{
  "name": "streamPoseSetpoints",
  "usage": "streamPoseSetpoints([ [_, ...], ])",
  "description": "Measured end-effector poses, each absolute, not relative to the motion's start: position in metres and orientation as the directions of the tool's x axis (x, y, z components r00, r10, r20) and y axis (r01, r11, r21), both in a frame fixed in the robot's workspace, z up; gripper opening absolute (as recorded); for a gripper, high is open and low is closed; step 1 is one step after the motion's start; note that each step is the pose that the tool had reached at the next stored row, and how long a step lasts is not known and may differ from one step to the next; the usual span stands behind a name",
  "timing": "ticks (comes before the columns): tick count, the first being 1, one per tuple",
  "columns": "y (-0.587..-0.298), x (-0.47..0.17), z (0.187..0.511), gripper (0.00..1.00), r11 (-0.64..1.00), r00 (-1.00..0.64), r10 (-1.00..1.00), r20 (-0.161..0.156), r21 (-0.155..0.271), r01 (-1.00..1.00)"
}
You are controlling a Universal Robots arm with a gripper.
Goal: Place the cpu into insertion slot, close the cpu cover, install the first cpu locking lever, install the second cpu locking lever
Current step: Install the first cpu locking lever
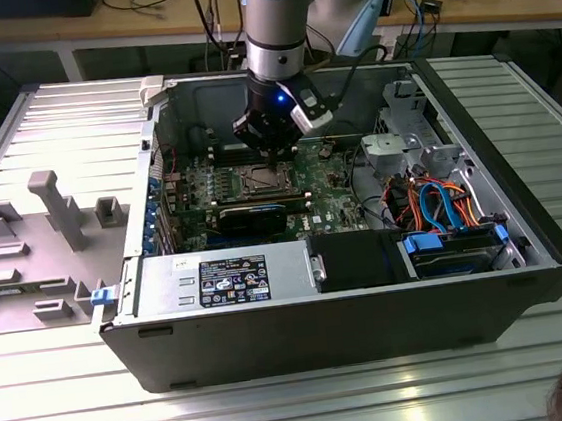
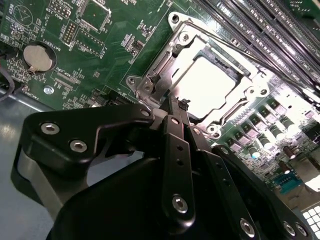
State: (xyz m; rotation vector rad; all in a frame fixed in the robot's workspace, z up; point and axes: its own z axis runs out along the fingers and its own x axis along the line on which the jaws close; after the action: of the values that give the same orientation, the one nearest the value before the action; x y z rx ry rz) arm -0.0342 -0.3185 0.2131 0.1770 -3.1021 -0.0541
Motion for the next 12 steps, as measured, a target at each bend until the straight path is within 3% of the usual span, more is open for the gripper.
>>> streamPoseSetpoints([
  [12, -0.3187, -0.0342, 0.2194, 0.11, 0.993, -0.993, -0.114, 0.032, 0.037, -0.113],
])
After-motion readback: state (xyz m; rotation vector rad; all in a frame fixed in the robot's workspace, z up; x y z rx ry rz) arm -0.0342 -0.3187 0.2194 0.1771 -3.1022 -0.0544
